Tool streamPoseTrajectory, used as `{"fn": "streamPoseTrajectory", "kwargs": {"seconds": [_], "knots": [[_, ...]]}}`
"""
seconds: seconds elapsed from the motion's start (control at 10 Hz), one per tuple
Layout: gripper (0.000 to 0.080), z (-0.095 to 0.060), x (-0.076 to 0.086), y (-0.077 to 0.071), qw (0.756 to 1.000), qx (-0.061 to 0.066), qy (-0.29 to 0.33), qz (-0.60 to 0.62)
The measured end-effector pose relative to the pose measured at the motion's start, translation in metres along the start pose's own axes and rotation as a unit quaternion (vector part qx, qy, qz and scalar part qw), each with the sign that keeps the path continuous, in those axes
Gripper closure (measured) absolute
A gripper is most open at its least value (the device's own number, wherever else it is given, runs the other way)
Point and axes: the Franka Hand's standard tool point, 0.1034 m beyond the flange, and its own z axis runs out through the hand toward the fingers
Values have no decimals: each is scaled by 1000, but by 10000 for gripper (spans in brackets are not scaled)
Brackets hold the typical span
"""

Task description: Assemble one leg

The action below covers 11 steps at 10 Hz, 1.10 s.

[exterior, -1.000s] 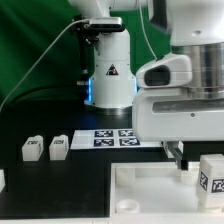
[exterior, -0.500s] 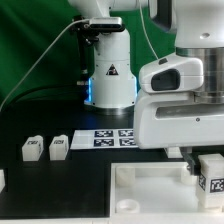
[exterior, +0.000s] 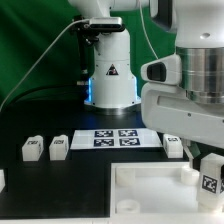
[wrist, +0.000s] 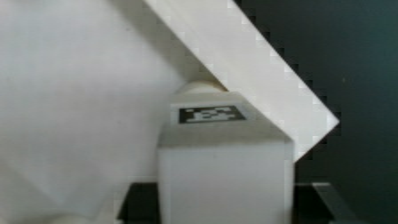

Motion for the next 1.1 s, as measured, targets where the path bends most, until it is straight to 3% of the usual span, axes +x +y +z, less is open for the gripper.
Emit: {"fn": "streamPoseTrajectory", "kwargs": {"seconds": [0.2, 0.5, 0.8, 0.9, 1.0, 1.1], "knots": [[505, 1, 3, 3, 986, 9, -16, 166], [505, 0, 4, 4, 941, 5, -28, 337], [504, 1, 2, 4, 960, 7, -25, 278], [311, 3, -4, 1, 978, 15, -18, 209], [311, 6, -6, 0, 993, 23, -10, 112], [186, 7, -7, 0, 999, 26, -6, 42]]}}
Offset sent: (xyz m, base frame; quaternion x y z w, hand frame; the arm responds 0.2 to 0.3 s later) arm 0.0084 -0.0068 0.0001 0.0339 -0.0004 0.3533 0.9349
